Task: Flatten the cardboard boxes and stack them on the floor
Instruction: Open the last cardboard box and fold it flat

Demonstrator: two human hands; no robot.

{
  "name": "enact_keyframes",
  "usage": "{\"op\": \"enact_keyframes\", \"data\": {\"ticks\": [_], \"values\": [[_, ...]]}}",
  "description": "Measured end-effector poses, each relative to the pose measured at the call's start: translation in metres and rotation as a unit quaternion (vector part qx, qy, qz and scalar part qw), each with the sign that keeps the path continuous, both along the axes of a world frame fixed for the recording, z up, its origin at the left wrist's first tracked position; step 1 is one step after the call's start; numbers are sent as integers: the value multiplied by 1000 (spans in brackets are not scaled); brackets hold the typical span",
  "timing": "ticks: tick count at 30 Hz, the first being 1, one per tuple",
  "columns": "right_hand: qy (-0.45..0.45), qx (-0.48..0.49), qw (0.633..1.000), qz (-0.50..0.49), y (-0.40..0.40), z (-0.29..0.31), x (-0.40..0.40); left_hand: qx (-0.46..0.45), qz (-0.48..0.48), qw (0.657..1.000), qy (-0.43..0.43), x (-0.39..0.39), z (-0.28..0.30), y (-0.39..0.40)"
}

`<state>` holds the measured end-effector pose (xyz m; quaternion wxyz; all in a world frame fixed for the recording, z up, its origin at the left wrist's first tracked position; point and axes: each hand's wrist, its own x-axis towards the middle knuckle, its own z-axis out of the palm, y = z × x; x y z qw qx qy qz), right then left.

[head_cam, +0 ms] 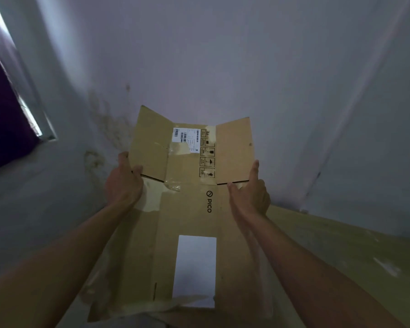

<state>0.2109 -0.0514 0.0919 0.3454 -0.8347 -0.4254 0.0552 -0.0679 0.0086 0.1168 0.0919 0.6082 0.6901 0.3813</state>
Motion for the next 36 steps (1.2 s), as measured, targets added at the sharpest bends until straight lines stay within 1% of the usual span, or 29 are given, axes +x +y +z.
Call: {"op": "enact_keyframes", "data": {"ticks": [4, 8, 13, 18, 24, 28, 32, 36], "values": [[16, -9, 1000, 13, 48, -12, -30, -5, 8, 1000, -20, -29, -5, 30], [17, -22, 999, 38, 90, -23, -65, -6, 11, 1000, -14, -66, -13, 65], [5, -47, 997, 60, 134, -33, -107, -28, 25, 999, -9, -113, -22, 106], [9, -63, 996, 62, 174, -48, -158, -37, 26, 999, -3, -163, -38, 154], [23, -93, 995, 31, 225, -78, -237, -49, -1, 998, 27, -235, -74, 233], [31, -116, 993, 4, 251, -101, -288, -83, -19, 996, 34, -273, -99, 276], [51, -155, 986, -21, 263, -124, -332, -113, -54, 991, 39, -301, -124, 307], [81, -168, 982, -44, 268, -150, -371, -153, -81, 984, 29, -314, -157, 319]]}}
